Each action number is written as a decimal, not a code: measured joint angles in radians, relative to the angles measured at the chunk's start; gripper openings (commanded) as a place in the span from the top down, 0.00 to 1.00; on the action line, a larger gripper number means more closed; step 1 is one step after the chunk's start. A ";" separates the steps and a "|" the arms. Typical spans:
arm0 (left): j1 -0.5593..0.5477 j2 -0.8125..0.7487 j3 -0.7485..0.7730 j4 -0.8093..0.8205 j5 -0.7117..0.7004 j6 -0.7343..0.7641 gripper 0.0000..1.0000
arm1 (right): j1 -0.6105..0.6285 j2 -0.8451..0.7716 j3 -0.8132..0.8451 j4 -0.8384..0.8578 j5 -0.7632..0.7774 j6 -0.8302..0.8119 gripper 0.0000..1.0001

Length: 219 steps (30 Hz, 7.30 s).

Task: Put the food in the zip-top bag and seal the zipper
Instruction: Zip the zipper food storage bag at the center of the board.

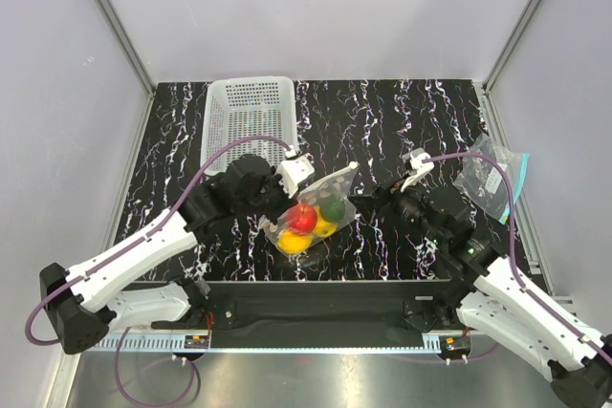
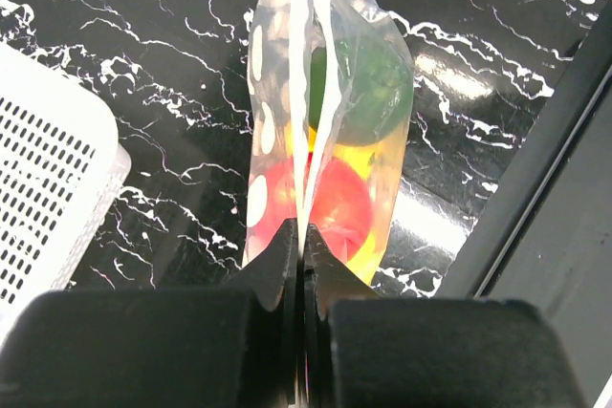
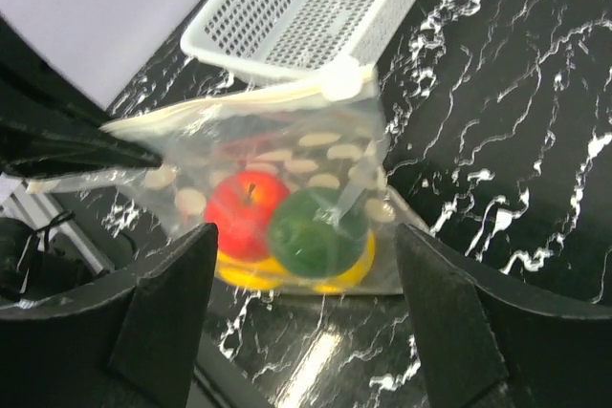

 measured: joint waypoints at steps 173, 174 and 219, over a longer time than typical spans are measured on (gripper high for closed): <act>0.030 0.274 0.450 -0.209 0.328 0.090 1.00 | -0.334 0.077 -0.154 0.552 -0.583 -0.099 0.19; 0.029 0.274 0.452 -0.210 0.332 0.089 1.00 | -0.334 0.089 -0.154 0.562 -0.612 -0.099 0.20; 0.027 0.141 0.325 -0.188 0.254 0.066 1.00 | -0.422 -0.017 -0.145 0.388 -0.193 0.055 1.00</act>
